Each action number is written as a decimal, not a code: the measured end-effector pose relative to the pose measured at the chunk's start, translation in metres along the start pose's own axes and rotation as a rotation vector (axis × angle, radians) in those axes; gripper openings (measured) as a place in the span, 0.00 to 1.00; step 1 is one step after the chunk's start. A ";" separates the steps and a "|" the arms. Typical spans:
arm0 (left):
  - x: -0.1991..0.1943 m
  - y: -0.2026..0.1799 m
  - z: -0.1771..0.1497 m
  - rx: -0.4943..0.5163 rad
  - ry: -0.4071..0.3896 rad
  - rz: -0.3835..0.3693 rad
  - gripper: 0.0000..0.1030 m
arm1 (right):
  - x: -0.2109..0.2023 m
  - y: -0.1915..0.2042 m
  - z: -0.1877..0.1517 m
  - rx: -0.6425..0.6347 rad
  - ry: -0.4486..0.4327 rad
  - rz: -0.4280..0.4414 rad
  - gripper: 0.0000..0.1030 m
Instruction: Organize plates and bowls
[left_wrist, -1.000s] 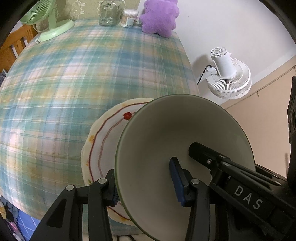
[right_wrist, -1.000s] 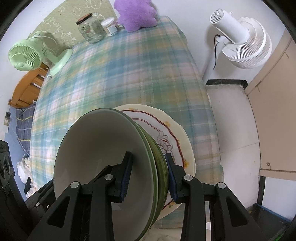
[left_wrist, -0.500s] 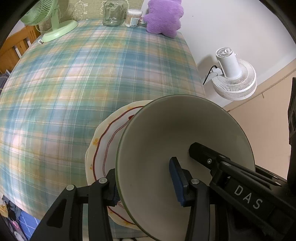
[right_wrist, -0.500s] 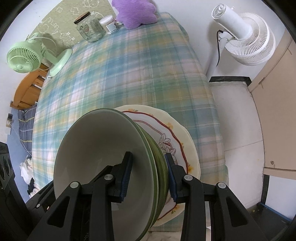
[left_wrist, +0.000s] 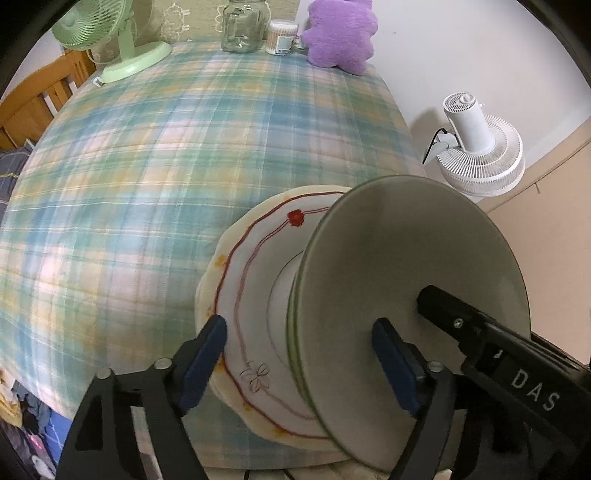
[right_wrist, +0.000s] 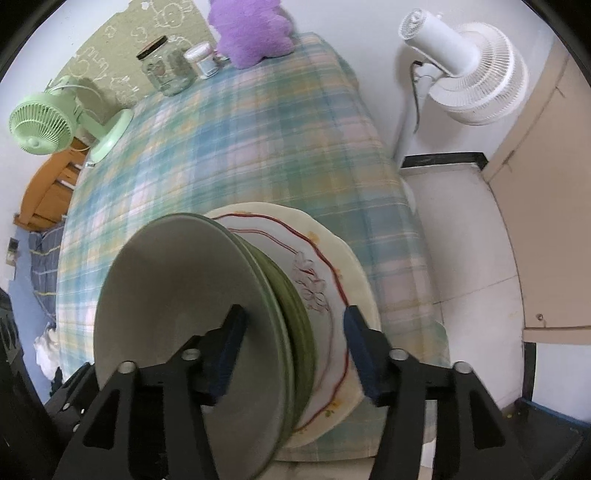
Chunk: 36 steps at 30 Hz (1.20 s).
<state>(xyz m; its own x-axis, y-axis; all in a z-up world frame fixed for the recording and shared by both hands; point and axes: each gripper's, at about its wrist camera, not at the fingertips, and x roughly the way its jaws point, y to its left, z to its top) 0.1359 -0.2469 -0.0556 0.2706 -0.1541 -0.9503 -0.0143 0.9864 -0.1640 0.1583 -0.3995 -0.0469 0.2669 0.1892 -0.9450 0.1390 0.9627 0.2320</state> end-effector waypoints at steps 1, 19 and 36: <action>-0.003 0.001 -0.001 0.007 -0.008 0.005 0.83 | -0.001 0.000 -0.002 0.001 -0.004 0.000 0.60; -0.085 0.068 -0.010 0.164 -0.298 0.082 0.85 | -0.070 0.060 -0.042 -0.017 -0.315 -0.189 0.65; -0.122 0.172 -0.041 0.239 -0.448 0.067 0.90 | -0.093 0.129 -0.119 0.040 -0.527 -0.272 0.71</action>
<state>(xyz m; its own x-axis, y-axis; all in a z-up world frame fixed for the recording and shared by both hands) 0.0608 -0.0609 0.0208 0.6633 -0.1015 -0.7415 0.1609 0.9869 0.0087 0.0375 -0.2698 0.0433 0.6529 -0.1942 -0.7321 0.3013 0.9534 0.0159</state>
